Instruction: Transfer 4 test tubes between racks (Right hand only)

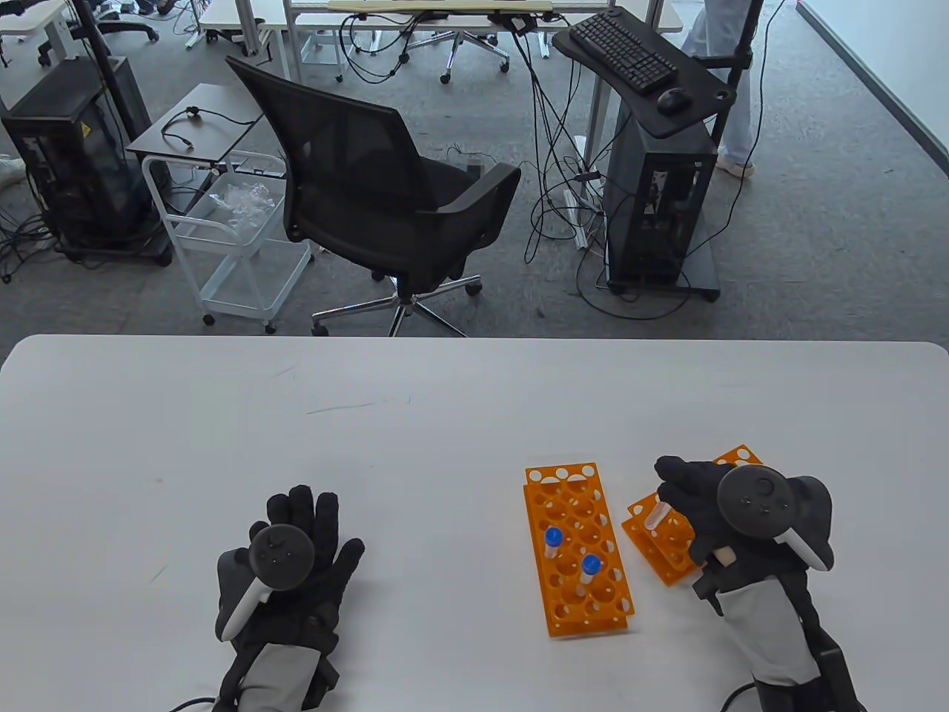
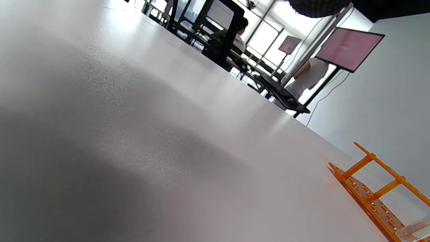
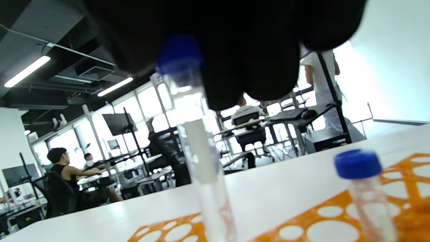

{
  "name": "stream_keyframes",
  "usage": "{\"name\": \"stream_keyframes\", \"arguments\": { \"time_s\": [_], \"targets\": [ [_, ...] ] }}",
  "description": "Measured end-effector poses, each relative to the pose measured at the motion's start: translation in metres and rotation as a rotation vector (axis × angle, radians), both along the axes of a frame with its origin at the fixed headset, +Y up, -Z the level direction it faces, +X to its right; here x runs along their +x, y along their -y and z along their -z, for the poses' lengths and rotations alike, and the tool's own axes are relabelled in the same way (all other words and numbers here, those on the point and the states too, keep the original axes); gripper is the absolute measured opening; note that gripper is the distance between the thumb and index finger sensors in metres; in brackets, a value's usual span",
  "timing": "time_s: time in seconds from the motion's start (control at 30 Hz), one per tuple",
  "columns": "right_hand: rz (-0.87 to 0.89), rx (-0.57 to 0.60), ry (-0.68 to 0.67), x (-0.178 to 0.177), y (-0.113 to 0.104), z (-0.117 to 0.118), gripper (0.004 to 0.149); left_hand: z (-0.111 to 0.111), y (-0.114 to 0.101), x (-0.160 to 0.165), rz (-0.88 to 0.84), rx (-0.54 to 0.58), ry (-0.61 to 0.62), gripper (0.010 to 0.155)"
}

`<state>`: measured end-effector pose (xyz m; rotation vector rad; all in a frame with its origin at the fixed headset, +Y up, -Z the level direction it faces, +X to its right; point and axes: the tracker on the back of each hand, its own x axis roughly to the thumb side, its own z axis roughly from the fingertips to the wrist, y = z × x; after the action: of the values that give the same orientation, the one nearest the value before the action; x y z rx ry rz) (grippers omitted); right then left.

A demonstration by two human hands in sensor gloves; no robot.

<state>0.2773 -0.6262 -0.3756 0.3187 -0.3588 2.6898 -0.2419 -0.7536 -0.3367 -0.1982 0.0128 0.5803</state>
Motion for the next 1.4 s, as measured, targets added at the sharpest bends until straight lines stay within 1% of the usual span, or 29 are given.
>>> {"name": "stream_keyframes", "arguments": {
  "time_s": [0.37,0.7,1.17,1.4],
  "targets": [
    [-0.03,0.006,0.145,0.034,-0.004,-0.001,0.046,0.0,0.0,0.0,-0.001,-0.006,-0.002,0.071],
    [-0.095,-0.019,0.287,0.055,0.005,0.002,0.046,0.0,0.001,0.0,0.004,-0.012,-0.002,0.071],
    [-0.134,-0.03,0.368,0.069,0.021,0.01,0.046,0.0,0.001,0.0,0.004,-0.009,0.001,0.071],
    [-0.127,-0.056,0.371,0.073,0.029,0.014,0.046,0.001,0.001,0.0,0.001,-0.01,0.0,0.071]
  ]
}}
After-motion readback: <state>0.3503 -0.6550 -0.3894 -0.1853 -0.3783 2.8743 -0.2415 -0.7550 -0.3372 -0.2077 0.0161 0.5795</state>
